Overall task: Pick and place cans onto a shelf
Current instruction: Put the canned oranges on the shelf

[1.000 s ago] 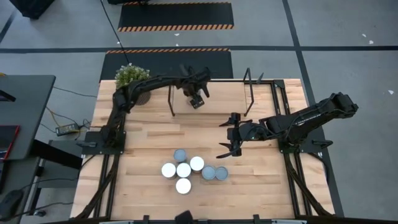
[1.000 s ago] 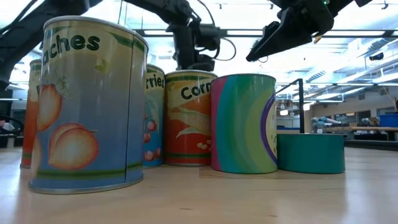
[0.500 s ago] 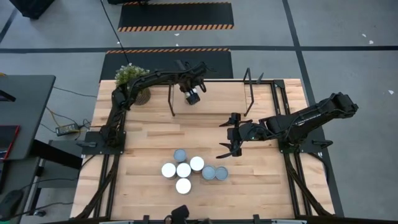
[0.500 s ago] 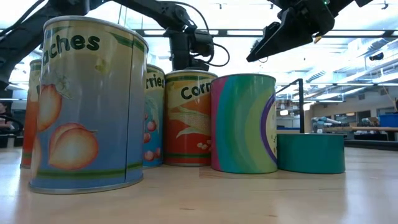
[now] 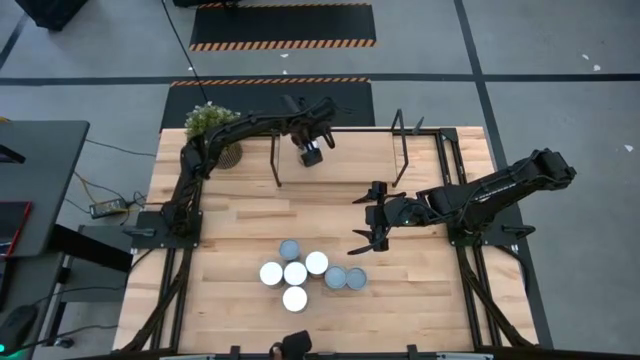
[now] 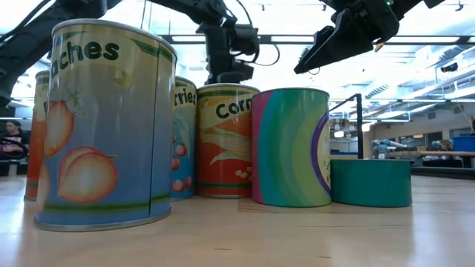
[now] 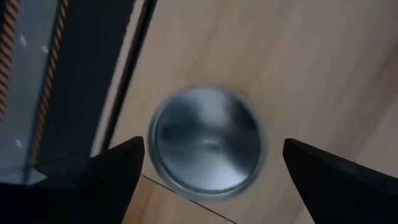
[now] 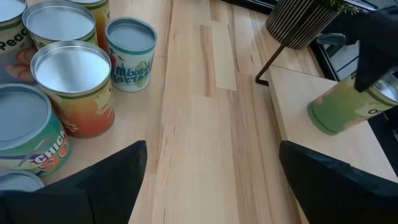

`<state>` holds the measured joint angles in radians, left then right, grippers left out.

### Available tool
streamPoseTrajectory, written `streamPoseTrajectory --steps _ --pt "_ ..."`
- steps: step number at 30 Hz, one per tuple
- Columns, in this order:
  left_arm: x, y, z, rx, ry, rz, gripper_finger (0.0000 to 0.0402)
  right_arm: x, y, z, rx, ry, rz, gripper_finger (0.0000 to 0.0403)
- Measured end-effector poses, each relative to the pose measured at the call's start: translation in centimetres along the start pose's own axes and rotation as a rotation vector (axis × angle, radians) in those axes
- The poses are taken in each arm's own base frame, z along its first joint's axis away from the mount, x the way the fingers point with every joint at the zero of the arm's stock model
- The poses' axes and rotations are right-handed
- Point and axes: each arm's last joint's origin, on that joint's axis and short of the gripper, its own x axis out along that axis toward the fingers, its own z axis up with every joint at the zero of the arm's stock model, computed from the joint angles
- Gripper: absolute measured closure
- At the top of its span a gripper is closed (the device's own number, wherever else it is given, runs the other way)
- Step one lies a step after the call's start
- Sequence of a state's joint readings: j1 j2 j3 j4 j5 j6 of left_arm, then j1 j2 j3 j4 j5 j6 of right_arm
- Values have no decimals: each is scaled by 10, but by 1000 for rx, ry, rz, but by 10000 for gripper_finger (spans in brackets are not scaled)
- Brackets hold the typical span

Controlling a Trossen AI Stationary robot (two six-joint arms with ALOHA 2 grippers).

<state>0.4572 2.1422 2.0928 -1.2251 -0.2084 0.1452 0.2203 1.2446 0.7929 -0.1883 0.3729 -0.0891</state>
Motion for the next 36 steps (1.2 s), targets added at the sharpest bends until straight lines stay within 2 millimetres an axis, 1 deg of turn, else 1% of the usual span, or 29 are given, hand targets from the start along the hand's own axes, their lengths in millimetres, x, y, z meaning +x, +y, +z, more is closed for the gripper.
streamPoseTrajectory --steps 3,5,7,10,12,17,19,24,32,36 --pt "-11 -2 5 48 -41 5 13 0 0 0 1 -4 0 30" --pt "-15 2 7 19 -67 7 13 0 0 1 4 -11 7 30" --pt "-14 9 7 -30 -73 -1 13 0 0 2 6 -16 15 30" --pt "-11 19 3 -58 -47 -5 13 0 1 3 11 -33 33 30" --pt "-10 24 1 -45 -45 -25 13 0 1 4 14 -43 41 30" --pt "-9 28 0 28 -51 -100 13 0 1 4 15 -46 53 30" --pt "-8 31 -1 30 -54 -111 13 1 2 2 18 -53 52 30" --pt "-6 41 -6 26 -57 -240 13 6 5 -11 17 -47 52 30" --pt "-7 40 -9 147 -44 -254 13 7 4 -14 27 -37 46 30" --pt "-6 38 -13 208 9 -221 13 7 4 -14 27 -37 48 30"
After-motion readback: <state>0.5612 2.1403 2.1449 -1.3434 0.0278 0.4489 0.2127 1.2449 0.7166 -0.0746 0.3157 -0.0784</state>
